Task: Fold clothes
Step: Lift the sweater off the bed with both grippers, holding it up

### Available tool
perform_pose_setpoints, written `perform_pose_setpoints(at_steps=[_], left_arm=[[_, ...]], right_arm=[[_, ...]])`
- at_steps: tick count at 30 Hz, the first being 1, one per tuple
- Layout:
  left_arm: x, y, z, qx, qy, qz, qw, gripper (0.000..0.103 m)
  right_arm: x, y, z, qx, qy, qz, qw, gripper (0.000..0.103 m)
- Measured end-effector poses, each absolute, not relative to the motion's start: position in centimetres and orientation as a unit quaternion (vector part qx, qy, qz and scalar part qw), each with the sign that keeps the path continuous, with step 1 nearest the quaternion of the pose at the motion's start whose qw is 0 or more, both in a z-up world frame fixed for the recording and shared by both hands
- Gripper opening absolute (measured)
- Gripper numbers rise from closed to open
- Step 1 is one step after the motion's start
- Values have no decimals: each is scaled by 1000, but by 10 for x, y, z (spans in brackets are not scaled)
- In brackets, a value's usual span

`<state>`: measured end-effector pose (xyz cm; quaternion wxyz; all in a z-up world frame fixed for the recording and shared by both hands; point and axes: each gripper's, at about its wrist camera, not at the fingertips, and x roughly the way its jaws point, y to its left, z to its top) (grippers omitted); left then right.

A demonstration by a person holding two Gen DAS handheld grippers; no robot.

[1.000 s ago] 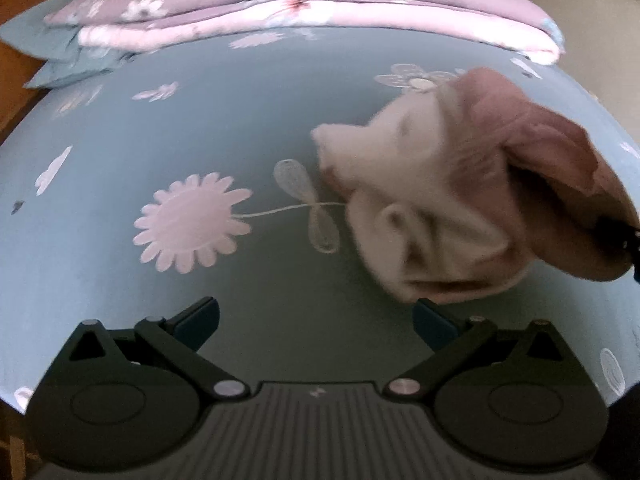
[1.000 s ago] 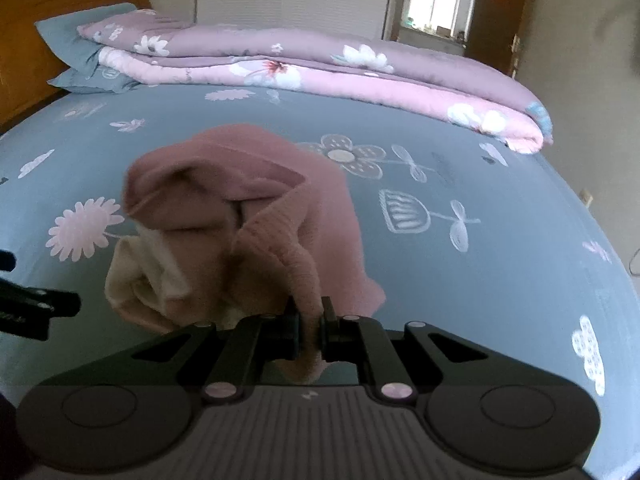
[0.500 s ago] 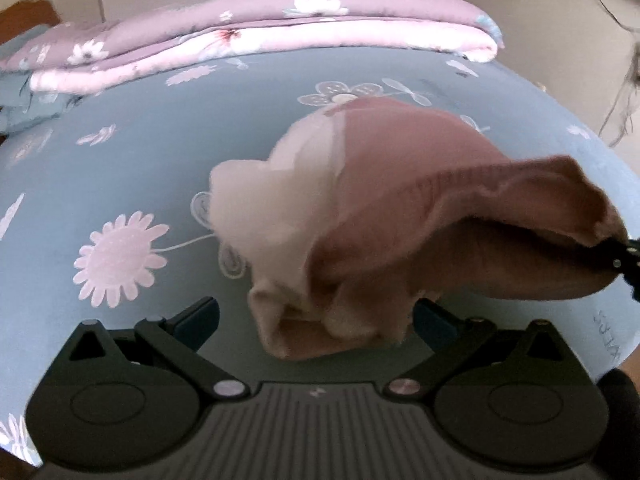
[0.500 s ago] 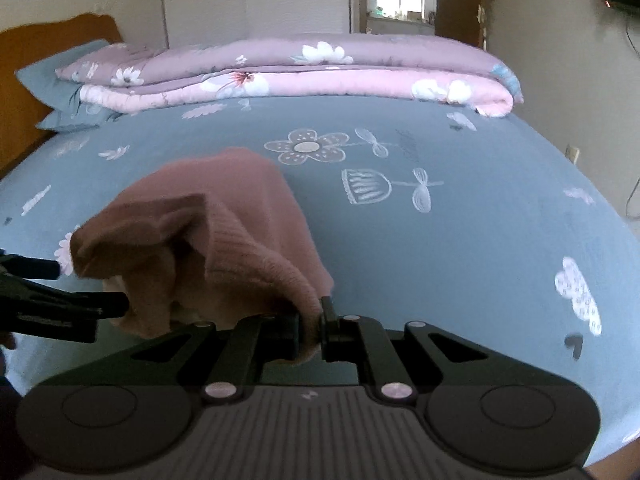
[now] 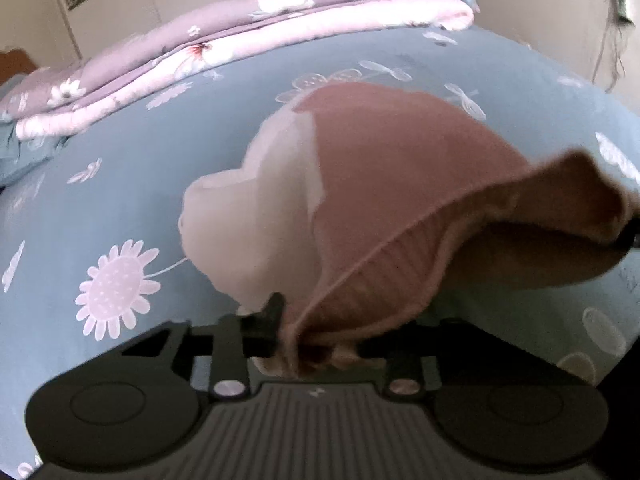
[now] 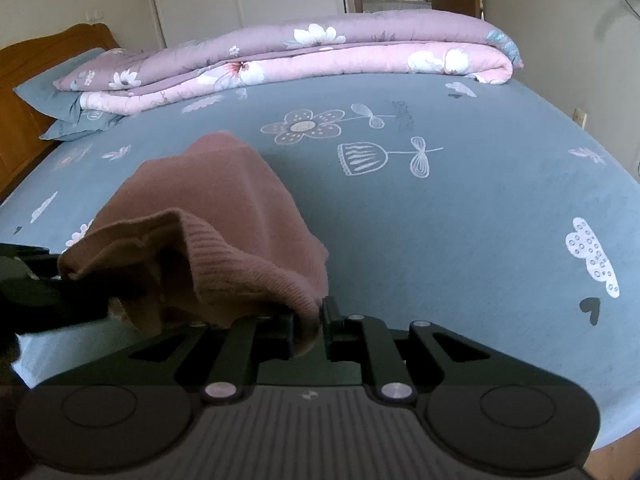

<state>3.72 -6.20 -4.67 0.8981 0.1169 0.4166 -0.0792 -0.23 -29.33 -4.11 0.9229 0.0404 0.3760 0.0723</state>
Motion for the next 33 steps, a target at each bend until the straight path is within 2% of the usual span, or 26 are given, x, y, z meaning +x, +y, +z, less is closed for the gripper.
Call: perform_pose_setpoints(at_steps=[2,4,9,13,20,21,23,24,33], left_arm=[[37,-54,-38,103,407,-82,904,25],[38,-47,-29,93,396,-79,910,25],[42,-33,-14,67,377,-84,920,24],[47,-27,-4,59,357,-93,927,24],[64,-13,6,44,339,-111,933,24],[65,-11,7,40,338,-115,933,24],[67,-6,5,31,339,-117,933,25],[67,-4,3,28,341,-115,933,27],[49,28,-28,-12,368,-106,924,31]], right_arm=[[-2,-293,-42,42,374,77,923,23],[-1,-292,-43,44,371,80,924,40],[0,-279,-47,27,365,89,926,54],[5,-261,-49,-6,360,112,926,57],[9,-209,-54,-128,331,147,923,59],[10,-201,-57,-149,329,150,921,57],[15,-190,-63,-183,345,150,908,19],[17,-187,-64,-190,358,148,902,11],[6,-191,16,-127,299,169,931,11]])
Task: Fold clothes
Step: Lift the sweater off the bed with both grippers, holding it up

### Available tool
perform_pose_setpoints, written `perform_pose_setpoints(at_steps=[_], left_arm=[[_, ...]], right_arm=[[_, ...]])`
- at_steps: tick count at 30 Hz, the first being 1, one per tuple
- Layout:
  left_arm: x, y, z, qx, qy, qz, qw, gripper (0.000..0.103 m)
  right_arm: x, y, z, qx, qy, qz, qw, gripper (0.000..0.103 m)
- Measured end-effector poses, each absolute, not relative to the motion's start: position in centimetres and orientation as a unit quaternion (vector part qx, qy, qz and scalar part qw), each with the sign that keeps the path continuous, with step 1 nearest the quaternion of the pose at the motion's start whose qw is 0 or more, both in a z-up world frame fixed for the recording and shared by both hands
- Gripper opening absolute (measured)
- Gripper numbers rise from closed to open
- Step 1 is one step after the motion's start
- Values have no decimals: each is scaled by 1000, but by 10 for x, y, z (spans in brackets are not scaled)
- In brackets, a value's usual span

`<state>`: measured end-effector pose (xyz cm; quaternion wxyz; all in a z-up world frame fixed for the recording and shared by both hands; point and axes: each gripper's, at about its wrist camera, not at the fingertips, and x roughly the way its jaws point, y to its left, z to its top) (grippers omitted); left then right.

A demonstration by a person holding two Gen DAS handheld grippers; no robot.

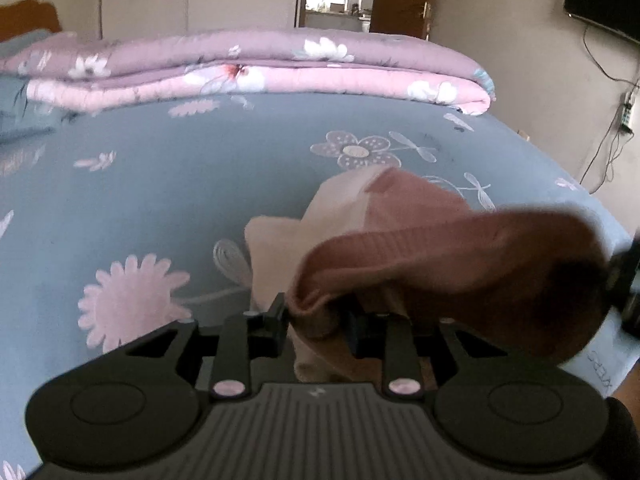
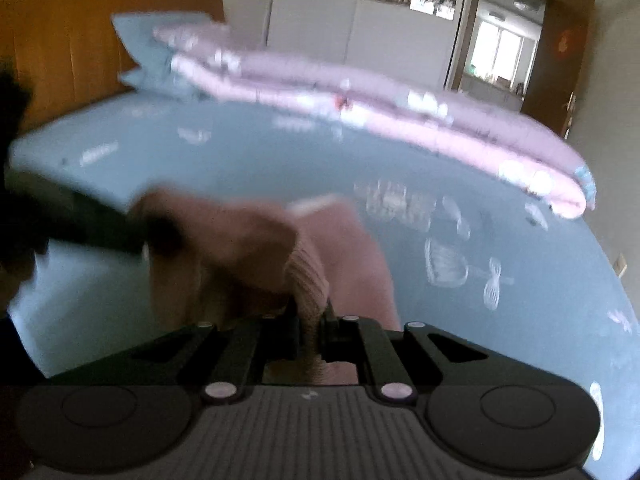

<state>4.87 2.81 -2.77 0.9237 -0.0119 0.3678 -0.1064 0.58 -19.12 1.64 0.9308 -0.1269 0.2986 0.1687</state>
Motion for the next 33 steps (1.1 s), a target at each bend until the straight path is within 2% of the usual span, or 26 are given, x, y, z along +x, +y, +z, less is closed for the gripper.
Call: perform_pose_setpoints(at_steps=[5,14,25,27,32,33], left_arm=[[28,46,-31,-44,363,-126,922,48],[-5,61,-30,-90,334,-171,922,63],[-6,72,-47,-75,316,-125,937,61],[-7,76,-51,-70,317,-118,939,55],[1,83,-51,-63,319,-103,940,19],[2,84,-50,-61,316,-102,941,16]], right_arm=[[5,-176,70,-127,241,182,945,11],[5,-110,128,-193,175,215,941,11],[-11,-79,147,-194,164,219,942,11],[-11,-83,147,-190,168,211,944,11],[-9,-96,141,-173,180,207,946,11],[-9,-99,139,-169,183,206,946,11]])
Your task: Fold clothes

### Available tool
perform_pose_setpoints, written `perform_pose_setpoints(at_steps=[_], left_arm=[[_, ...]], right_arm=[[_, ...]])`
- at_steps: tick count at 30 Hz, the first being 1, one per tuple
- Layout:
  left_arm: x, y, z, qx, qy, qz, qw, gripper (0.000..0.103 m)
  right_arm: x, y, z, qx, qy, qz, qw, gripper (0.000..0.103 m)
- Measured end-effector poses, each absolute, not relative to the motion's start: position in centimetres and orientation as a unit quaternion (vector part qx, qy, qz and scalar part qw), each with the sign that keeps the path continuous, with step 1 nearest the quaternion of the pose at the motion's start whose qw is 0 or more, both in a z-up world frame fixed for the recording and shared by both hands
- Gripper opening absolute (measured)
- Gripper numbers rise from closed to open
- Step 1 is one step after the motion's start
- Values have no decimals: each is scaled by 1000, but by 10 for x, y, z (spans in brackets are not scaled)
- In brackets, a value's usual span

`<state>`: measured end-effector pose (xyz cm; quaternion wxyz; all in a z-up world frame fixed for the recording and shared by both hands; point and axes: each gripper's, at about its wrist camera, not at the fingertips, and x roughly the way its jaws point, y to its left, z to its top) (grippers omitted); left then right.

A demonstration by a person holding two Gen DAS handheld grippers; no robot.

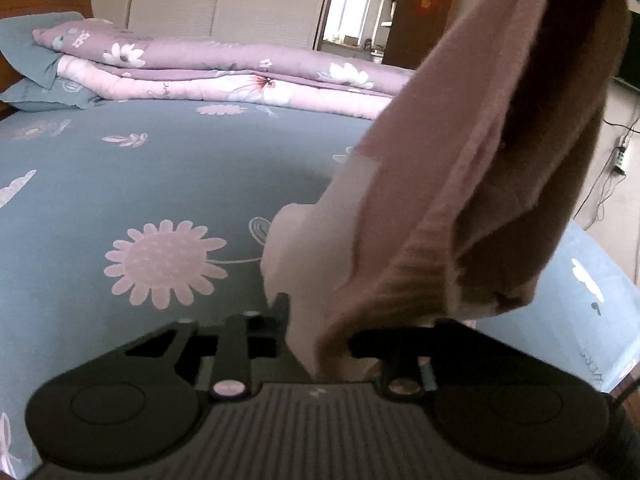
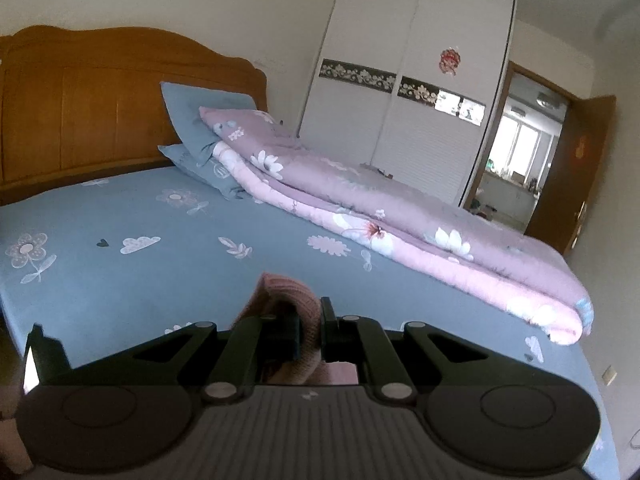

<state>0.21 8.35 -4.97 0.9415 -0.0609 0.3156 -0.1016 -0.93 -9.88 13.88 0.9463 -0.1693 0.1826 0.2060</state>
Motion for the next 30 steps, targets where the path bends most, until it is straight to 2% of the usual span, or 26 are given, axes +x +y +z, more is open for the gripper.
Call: perform_pose_setpoints(at_steps=[9,11,16,30], left_arm=[[11,72,-43,-17,291,-113,950,15],[12,68,-43,-13,295,-116,948,7],[13,68,-36,-9,303,-109,947,6],[-1,83,-6,14,305,-89,948,6]], right_arm=[[-3,-131,121,-131,205,192,951,11],[-1,-137,118,-125,208,189,951,11],[4,-152,107,-115,220,176,953,11],[11,-182,22,-92,350,161,918,11]])
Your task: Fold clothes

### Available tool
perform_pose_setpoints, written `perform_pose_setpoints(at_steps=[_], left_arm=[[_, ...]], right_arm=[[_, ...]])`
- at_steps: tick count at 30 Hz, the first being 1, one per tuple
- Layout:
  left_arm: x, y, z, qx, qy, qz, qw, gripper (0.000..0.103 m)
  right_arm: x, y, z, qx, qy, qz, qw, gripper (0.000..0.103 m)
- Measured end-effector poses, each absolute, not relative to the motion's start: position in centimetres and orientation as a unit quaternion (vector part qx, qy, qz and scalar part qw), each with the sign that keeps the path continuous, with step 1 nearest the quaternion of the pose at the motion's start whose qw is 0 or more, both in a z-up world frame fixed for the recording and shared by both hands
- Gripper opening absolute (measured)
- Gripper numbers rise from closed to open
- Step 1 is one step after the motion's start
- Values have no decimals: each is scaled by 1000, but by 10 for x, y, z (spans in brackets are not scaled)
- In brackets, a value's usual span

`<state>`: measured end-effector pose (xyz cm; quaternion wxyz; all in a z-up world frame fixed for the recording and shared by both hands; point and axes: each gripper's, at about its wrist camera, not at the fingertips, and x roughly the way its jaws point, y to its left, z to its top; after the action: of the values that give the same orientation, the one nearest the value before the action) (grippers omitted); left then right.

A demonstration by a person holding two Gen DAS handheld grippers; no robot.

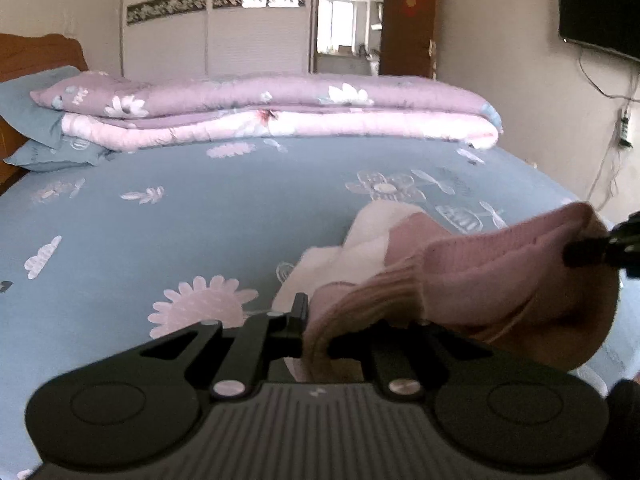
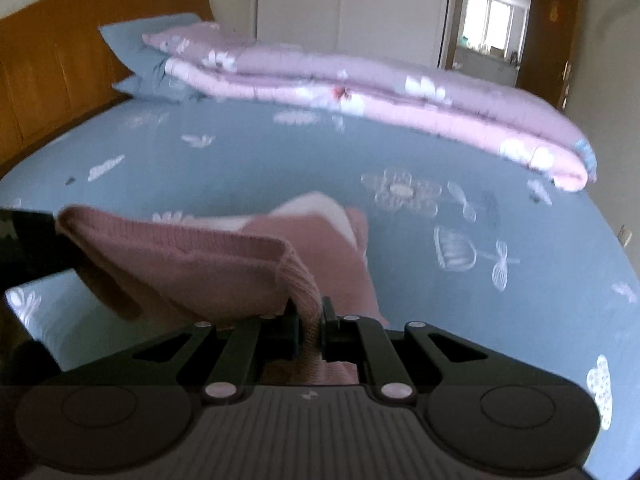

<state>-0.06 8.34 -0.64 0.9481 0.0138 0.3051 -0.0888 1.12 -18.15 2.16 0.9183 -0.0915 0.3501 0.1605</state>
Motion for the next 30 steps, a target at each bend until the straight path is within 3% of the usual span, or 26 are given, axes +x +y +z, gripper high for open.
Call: perform_pose_setpoints(at_steps=[19,23,25,30], left_arm=[[23,61,-28,68,399,-124,906,6],[34,53,-28,96,407,-132,899,6],[40,50,-27,103,412,-137,895,6],[57,41,-19,139,418,-150,885,6]], right_arm=[[18,-190,-47,-57,446,193,872,14],[18,-191,-53,-54,449,201,869,19],[18,-190,-56,-54,451,205,867,32],[12,-189,-62,-66,445,214,867,49]])
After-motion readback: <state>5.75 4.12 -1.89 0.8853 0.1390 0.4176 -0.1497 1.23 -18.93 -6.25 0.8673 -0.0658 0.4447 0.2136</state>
